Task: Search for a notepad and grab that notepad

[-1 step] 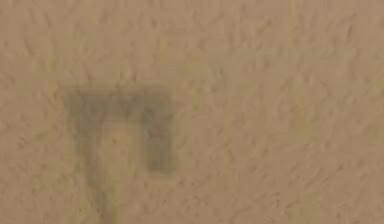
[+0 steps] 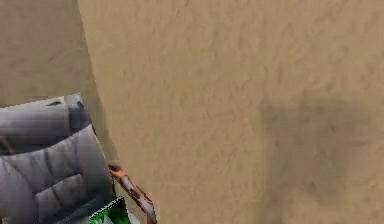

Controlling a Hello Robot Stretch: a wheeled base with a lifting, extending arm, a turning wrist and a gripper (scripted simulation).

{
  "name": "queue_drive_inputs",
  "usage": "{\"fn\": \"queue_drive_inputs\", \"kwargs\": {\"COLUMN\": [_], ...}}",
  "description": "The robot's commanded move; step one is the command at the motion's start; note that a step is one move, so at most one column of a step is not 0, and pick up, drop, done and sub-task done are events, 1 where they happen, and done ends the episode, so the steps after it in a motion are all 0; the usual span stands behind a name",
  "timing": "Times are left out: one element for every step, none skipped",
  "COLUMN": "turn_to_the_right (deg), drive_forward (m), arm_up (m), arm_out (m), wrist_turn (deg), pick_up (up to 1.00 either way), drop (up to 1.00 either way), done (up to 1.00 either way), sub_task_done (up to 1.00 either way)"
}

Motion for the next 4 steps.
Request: {"fn": "queue_drive_inputs", "kwargs": {"turn_to_the_right": [-45.0,-45.0,-9.0,0.0], "drive_forward": [0.0,0.0,0.0,0.25], "arm_up": [0.0,0.0,0.0,0.0], "arm_out": [0.0,0.0,0.0,0.0], "wrist_turn": [0.0,0.0,0.0,0.0], "pick_up": [0.0,0.0,0.0,0.0], "drop": [0.0,0.0,0.0,0.0], "done": [0.0,0.0,0.0,0.0], "sub_task_done": [0.0,0.0,0.0,0.0]}}
